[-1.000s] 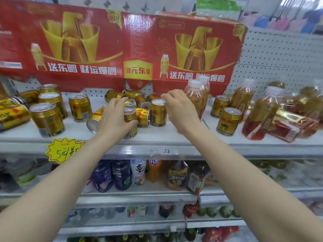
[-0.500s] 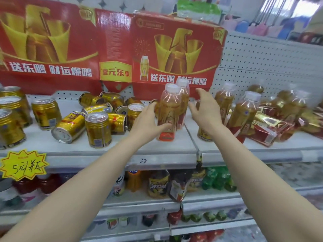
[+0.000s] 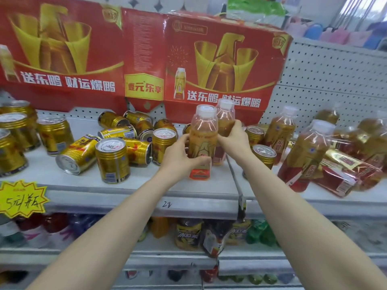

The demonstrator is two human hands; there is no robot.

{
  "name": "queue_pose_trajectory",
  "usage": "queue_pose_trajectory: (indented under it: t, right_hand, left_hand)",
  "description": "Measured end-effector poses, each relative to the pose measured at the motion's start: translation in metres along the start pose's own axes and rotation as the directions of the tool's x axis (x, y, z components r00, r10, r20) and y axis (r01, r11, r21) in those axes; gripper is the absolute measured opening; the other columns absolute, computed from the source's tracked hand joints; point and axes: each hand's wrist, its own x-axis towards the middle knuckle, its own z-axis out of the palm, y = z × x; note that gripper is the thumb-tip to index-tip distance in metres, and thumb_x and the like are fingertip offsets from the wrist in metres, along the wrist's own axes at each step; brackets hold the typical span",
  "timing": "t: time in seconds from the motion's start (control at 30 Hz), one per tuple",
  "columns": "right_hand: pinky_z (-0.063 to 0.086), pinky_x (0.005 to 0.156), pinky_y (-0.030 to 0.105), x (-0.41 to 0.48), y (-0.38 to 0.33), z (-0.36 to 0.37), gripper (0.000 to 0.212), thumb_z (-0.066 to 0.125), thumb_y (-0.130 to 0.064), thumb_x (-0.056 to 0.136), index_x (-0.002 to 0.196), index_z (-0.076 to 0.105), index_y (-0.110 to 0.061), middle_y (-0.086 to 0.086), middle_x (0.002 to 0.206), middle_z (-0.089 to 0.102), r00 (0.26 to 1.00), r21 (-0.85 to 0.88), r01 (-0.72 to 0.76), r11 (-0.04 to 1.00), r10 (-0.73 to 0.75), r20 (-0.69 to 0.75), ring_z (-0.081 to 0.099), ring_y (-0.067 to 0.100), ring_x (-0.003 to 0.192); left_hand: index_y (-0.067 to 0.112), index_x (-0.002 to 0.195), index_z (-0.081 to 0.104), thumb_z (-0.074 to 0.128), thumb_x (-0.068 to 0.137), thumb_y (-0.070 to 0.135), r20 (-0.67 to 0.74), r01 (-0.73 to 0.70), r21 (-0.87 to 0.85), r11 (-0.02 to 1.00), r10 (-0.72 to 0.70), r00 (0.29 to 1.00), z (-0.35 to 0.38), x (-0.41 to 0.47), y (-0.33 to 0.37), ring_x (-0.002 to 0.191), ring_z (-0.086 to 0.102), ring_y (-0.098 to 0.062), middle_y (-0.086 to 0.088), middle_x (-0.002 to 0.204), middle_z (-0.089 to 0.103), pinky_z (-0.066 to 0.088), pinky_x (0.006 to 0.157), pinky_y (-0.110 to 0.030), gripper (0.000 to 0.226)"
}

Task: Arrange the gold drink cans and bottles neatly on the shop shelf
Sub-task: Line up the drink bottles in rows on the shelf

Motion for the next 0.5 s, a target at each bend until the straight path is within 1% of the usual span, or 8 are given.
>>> queue_pose_trajectory:
  t: [0.1, 0.2, 0.23, 0.27, 0.33, 0.37, 0.43, 0.5]
  right_hand:
    - [0.057, 0.089, 0.045, -0.007, -0.001, -0.002, 0.062, 0.075, -0.042, 0.080, 0.125, 0.041, -0.018, 0.004, 0.116, 0.063, 1.000, 0.011, -0.005, 1.000, 0.005, -0.016, 0.065, 0.024, 0.103]
    - [0.057, 0.089, 0.042, -0.026, -0.005, -0.009, 0.064, 0.078, -0.043, 0.078, 0.125, 0.043, -0.019, 0.002, 0.117, 0.063, 0.998, 0.022, 0.000, 1.000, 0.001, -0.068, 0.063, 0.022, 0.105]
    - [0.056, 0.088, 0.038, -0.034, -0.008, -0.013, 0.065, 0.079, -0.042, 0.078, 0.127, 0.044, -0.018, 0.001, 0.117, 0.063, 0.996, 0.042, 0.008, 0.999, -0.004, -0.093, 0.063, 0.020, 0.105]
    - [0.055, 0.084, 0.031, -0.044, -0.010, -0.018, 0.065, 0.080, -0.041, 0.079, 0.128, 0.045, -0.016, 0.000, 0.116, 0.063, 0.993, 0.063, 0.019, 0.998, -0.012, -0.118, 0.062, 0.017, 0.104]
    - [0.046, 0.071, 0.015, -0.065, -0.018, -0.031, 0.062, 0.079, -0.038, 0.081, 0.128, 0.046, -0.015, -0.005, 0.112, 0.062, 0.986, 0.077, 0.031, 0.997, -0.018, -0.165, 0.060, 0.009, 0.098]
    - [0.041, 0.066, 0.012, -0.076, -0.020, -0.039, 0.060, 0.079, -0.038, 0.081, 0.127, 0.047, -0.016, -0.006, 0.110, 0.062, 0.982, 0.074, 0.032, 0.997, -0.017, -0.190, 0.059, 0.007, 0.095]
    - [0.041, 0.068, 0.013, -0.099, -0.023, -0.056, 0.058, 0.079, -0.041, 0.080, 0.124, 0.049, -0.018, -0.009, 0.107, 0.062, 0.968, 0.069, 0.033, 0.997, -0.014, -0.252, 0.059, 0.007, 0.095]
    - [0.049, 0.080, 0.022, -0.124, -0.022, -0.075, 0.060, 0.080, -0.046, 0.077, 0.122, 0.049, -0.020, -0.012, 0.106, 0.062, 0.951, 0.058, 0.013, 0.998, 0.005, -0.308, 0.060, 0.009, 0.099]
  left_hand:
    - [0.024, 0.133, 0.051, 0.084, 0.072, 0.038, -0.012, -0.010, -0.018, 1.000, 0.009, 1.000, -0.007, -0.007, 0.001, 0.110, 0.057, -0.012, 0.006, 0.124, 0.063, 0.050, 0.087, -0.026, 0.071]
    - [0.023, 0.130, 0.055, 0.084, 0.072, 0.040, -0.024, -0.060, -0.014, 0.998, 0.059, 0.998, -0.018, -0.018, 0.007, 0.108, 0.058, -0.009, 0.008, 0.119, 0.065, 0.049, 0.083, -0.021, 0.068]
    - [0.022, 0.130, 0.056, 0.084, 0.071, 0.041, -0.030, -0.077, -0.024, 0.997, 0.076, 0.997, -0.022, -0.021, 0.010, 0.107, 0.059, -0.010, 0.008, 0.117, 0.066, 0.051, 0.084, -0.023, 0.068]
    - [0.022, 0.129, 0.056, 0.084, 0.071, 0.042, -0.032, -0.091, -0.041, 0.995, 0.090, 0.995, -0.026, -0.024, 0.014, 0.107, 0.061, -0.010, 0.009, 0.115, 0.067, 0.053, 0.086, -0.026, 0.067]
    - [0.022, 0.126, 0.058, 0.084, 0.070, 0.043, -0.021, -0.107, -0.087, 0.990, 0.105, 0.994, -0.033, -0.030, 0.021, 0.104, 0.063, -0.009, 0.009, 0.111, 0.068, 0.055, 0.089, -0.032, 0.065]
    - [0.023, 0.125, 0.059, 0.084, 0.069, 0.044, -0.012, -0.111, -0.120, 0.987, 0.110, 0.994, -0.036, -0.033, 0.023, 0.103, 0.063, -0.008, 0.010, 0.110, 0.069, 0.056, 0.089, -0.034, 0.064]
    - [0.025, 0.122, 0.060, 0.084, 0.069, 0.045, 0.010, -0.119, -0.168, 0.979, 0.123, 0.992, -0.040, -0.040, 0.028, 0.102, 0.064, -0.007, 0.012, 0.108, 0.069, 0.056, 0.089, -0.036, 0.061]
    - [0.027, 0.120, 0.061, 0.083, 0.069, 0.047, 0.044, -0.123, -0.194, 0.973, 0.134, 0.990, -0.040, -0.048, 0.034, 0.101, 0.064, -0.007, 0.013, 0.107, 0.069, 0.056, 0.087, -0.034, 0.059]
